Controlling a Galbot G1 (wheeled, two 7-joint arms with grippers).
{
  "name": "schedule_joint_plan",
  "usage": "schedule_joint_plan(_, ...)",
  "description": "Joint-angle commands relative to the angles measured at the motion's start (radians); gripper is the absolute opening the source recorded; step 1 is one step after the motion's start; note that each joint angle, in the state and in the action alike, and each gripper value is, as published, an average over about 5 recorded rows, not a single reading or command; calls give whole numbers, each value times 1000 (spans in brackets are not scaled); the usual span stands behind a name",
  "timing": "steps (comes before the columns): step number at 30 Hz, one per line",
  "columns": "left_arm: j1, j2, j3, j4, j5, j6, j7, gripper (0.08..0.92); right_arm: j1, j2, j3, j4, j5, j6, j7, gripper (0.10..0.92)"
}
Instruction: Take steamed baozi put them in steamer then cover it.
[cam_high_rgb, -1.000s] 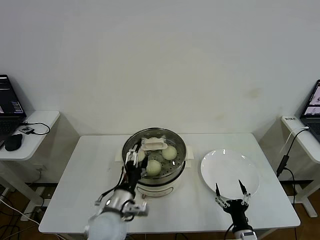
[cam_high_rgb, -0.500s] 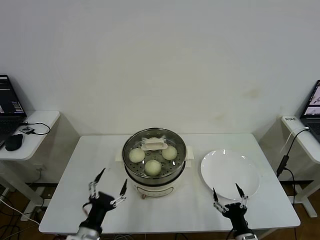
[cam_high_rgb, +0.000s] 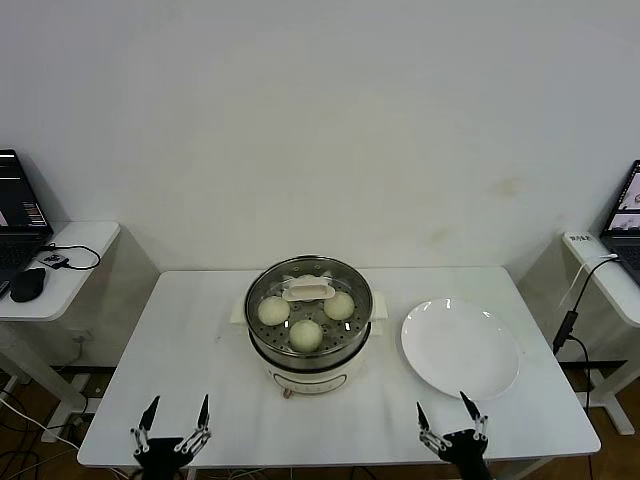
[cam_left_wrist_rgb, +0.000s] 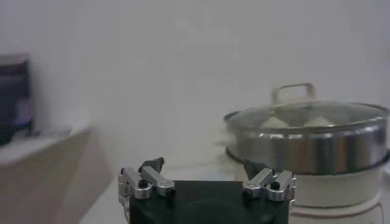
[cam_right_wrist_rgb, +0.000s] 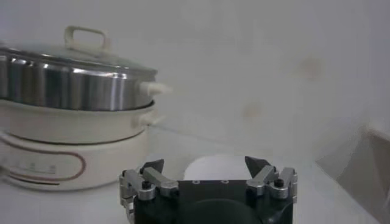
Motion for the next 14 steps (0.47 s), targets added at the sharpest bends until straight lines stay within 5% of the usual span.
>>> schedule_joint_plan(1,69,-11,-19,19,-72,-37,-7,823,-64,-18,-30,32,54,-35,16,823)
schedule_joint_plan(14,76,-11,-5,13,-39,-15,-7,823,-81,-6,-66,37,28,-30,26,823)
